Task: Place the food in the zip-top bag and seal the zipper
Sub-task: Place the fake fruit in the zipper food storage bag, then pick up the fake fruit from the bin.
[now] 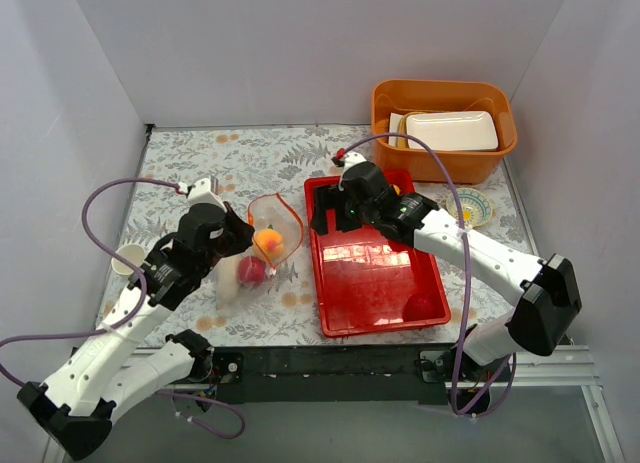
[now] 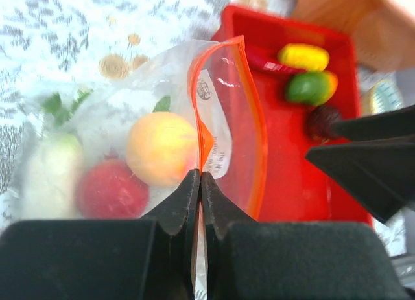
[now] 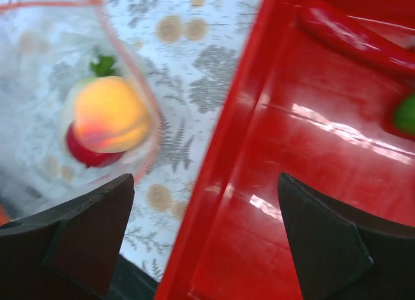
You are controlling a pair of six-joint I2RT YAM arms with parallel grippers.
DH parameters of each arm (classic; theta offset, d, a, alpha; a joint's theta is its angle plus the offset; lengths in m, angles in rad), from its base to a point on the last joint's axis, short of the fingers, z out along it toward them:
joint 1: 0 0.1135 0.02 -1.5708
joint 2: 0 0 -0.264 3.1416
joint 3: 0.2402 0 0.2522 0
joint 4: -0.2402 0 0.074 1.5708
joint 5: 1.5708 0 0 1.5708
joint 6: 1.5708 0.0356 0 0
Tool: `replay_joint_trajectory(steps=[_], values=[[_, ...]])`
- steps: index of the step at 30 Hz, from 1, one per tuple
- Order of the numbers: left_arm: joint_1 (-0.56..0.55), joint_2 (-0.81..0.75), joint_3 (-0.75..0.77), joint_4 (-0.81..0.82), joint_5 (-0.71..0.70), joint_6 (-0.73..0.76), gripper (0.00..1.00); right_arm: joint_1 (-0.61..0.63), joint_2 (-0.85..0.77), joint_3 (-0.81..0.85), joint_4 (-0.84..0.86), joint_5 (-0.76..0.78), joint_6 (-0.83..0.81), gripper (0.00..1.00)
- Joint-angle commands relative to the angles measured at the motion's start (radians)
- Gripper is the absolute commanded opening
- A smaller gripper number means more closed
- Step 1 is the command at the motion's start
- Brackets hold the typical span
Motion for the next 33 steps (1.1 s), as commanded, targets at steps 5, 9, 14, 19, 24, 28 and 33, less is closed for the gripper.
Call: replay_joint_trajectory(steps=[5,9,14,19,24,28,33], values=[[0.000,-0.036,0.041,-0.007,-0.037,-0.013,0.00,-0.131,-0.107,-0.187,-0.086,0.127,0.028,0.98],[0.000,0.017,0.009,-0.011,0.035,-0.021,0.00,-0.170,-0.078,-0.180,-0.149,0.215,0.005,0.98],[0.000,0.012,-0.021,0.025,0.081,-0.001,0.00,-0.227,-0.031,-0.152,-0.178,0.278,-0.037,0.98],[0.000,0.028,-0.011,0.017,0.095,0.010,0.00,-0.287,0.026,-0.125,-0.174,0.283,-0.096,0.98],[0.000,0.028,-0.011,0.026,0.121,0.013,0.00,-0.322,0.081,-0.111,-0.152,0.278,-0.142,0.98],[0.000,0.040,-0.008,0.026,0.133,0.024,0.00,-0.350,0.106,-0.109,-0.122,0.263,-0.162,0.98],[0.000,0.052,-0.007,0.031,0.136,0.028,0.00,-0.374,0.141,-0.105,-0.089,0.223,-0.197,0.93]])
